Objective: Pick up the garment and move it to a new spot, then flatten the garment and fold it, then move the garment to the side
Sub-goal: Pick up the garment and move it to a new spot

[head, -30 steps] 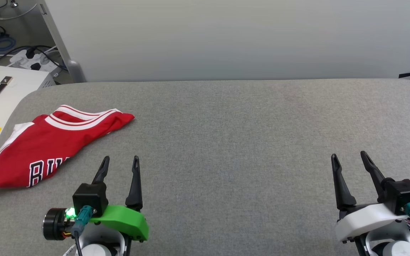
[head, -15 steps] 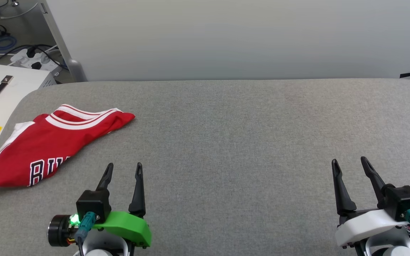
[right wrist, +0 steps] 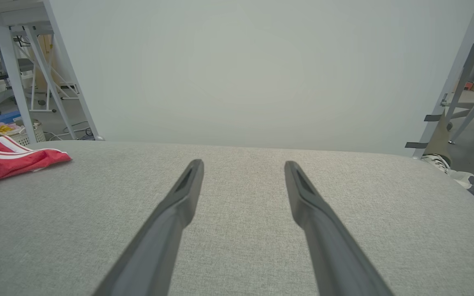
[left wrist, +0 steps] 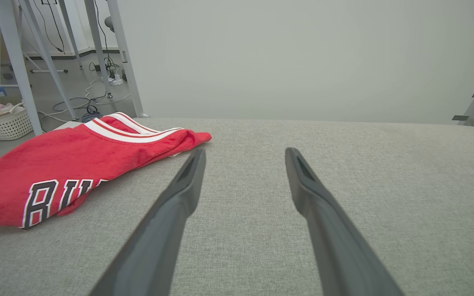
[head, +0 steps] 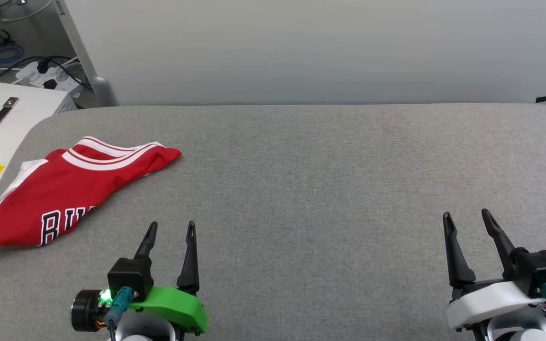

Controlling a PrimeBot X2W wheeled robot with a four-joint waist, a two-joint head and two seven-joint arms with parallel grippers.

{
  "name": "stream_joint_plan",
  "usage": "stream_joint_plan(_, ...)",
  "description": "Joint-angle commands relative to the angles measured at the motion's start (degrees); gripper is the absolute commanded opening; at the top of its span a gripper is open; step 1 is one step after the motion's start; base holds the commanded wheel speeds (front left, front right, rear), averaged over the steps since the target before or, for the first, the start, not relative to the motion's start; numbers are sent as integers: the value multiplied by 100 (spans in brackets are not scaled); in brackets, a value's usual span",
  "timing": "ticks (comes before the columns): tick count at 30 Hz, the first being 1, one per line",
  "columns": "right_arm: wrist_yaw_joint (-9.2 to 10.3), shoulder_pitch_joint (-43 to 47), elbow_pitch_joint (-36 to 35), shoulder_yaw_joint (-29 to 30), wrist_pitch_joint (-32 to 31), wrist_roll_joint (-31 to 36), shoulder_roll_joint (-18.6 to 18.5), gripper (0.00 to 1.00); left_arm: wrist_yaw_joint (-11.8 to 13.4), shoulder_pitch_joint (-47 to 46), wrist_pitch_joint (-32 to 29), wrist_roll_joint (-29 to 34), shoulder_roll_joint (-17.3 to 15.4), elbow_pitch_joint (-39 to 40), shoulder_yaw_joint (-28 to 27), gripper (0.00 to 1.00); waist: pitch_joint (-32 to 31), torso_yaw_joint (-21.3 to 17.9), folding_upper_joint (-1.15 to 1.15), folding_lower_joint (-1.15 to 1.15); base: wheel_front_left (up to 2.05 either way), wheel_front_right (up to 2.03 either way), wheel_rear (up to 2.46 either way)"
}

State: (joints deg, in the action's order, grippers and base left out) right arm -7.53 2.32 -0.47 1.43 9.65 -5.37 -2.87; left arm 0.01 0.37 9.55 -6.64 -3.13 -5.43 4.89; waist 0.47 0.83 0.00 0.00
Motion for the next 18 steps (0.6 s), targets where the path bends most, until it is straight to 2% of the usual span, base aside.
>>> stream_joint_plan(1,3,89,-1,9,65,-54,-1,100,23,44,68,-70,17,-30,17,100,9,23,0,0,0,0,0)
stream_joint_plan(9,3,104,-43,-93,158,-64,-1,100,43,-6,163,-104,19,-51,9,100,121,264,0,0,0,0,0)
stream_joint_plan(18,3,115,-31,-263,264,-36,-1,100,50,-44,271,-159,20,-91,-2,100,240,795,0,0,0,0,0)
